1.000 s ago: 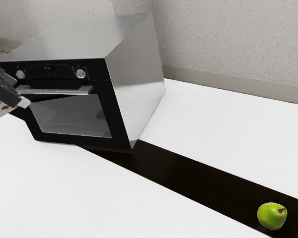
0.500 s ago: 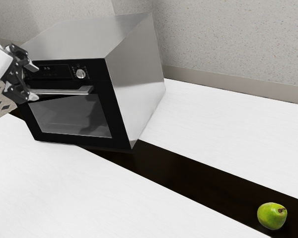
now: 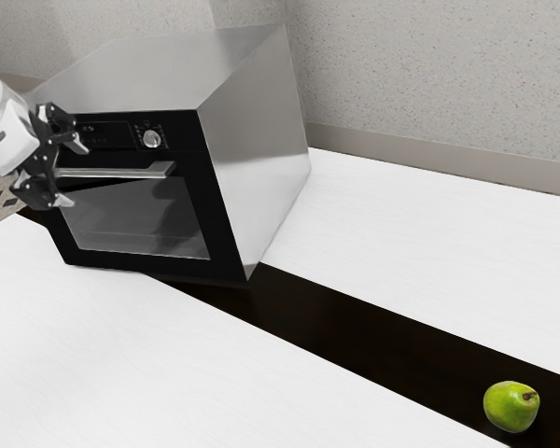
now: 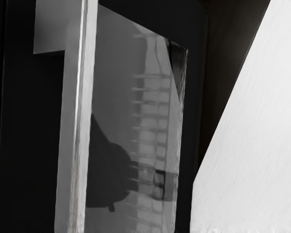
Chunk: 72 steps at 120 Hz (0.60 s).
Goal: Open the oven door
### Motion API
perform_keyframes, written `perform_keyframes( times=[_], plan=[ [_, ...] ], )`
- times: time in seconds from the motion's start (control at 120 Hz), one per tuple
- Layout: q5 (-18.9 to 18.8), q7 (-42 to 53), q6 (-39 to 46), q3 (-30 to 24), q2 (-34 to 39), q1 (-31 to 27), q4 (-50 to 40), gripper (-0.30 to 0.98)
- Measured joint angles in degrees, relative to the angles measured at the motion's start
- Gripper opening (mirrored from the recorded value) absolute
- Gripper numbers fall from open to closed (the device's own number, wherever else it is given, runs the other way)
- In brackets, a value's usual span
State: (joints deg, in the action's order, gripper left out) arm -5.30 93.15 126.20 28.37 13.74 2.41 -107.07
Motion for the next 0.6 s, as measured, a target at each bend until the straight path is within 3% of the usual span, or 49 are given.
perform_keyframes(
  times=[0.6],
  plan=[
    [1.6,9.6,0.1,0.4,-7.5,-0.2,3.5,0.69]
  ],
)
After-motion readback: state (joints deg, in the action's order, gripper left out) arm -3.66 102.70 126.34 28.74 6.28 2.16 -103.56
